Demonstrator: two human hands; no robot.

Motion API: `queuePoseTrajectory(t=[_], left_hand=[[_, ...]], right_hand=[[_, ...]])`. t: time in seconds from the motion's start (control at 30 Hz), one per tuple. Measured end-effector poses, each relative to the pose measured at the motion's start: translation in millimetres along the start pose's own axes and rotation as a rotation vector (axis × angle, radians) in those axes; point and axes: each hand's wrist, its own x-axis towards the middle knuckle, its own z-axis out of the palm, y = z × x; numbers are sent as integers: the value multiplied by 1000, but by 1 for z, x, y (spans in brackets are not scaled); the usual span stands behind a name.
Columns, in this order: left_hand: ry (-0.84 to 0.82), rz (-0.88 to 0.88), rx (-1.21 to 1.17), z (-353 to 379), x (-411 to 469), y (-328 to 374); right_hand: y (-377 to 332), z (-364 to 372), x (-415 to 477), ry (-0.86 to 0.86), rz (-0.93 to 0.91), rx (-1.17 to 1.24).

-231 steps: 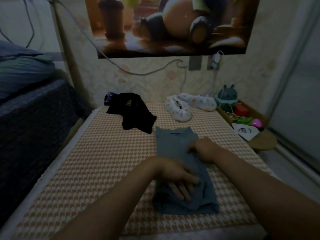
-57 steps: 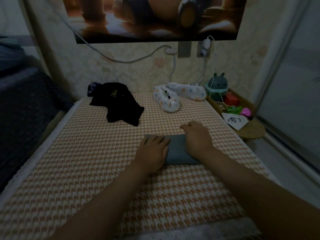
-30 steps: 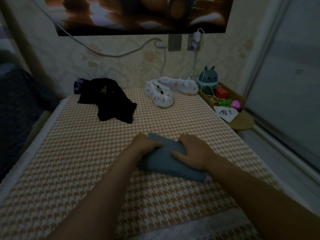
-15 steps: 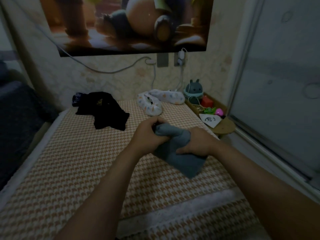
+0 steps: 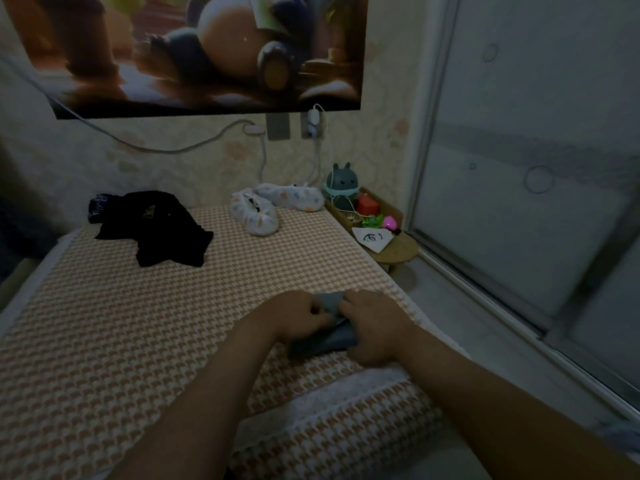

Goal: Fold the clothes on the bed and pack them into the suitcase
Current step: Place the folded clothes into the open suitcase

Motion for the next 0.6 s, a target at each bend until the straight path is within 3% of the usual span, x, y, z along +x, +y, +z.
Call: queuePoseTrajectory(t=[0.1,0.17,0.23,0.3,0.37,0.6], left_hand=[[272,125,126,10,10,-3],[357,214,139,22,15,-9],[249,204,202,38,15,-15],[101,140,227,52,10,-20],[59,142,231,58,4,-25],[40,211,354,53,-3,-32]], right_hand=[[6,-16,-1,-23,96,227],[11,-16,1,29,173,350],[10,-10,0,-37,194,342],[5,-3,-5,-275,200,307],[2,2,-9,-391,190,269],[-11,16,-12,-248,196,92]])
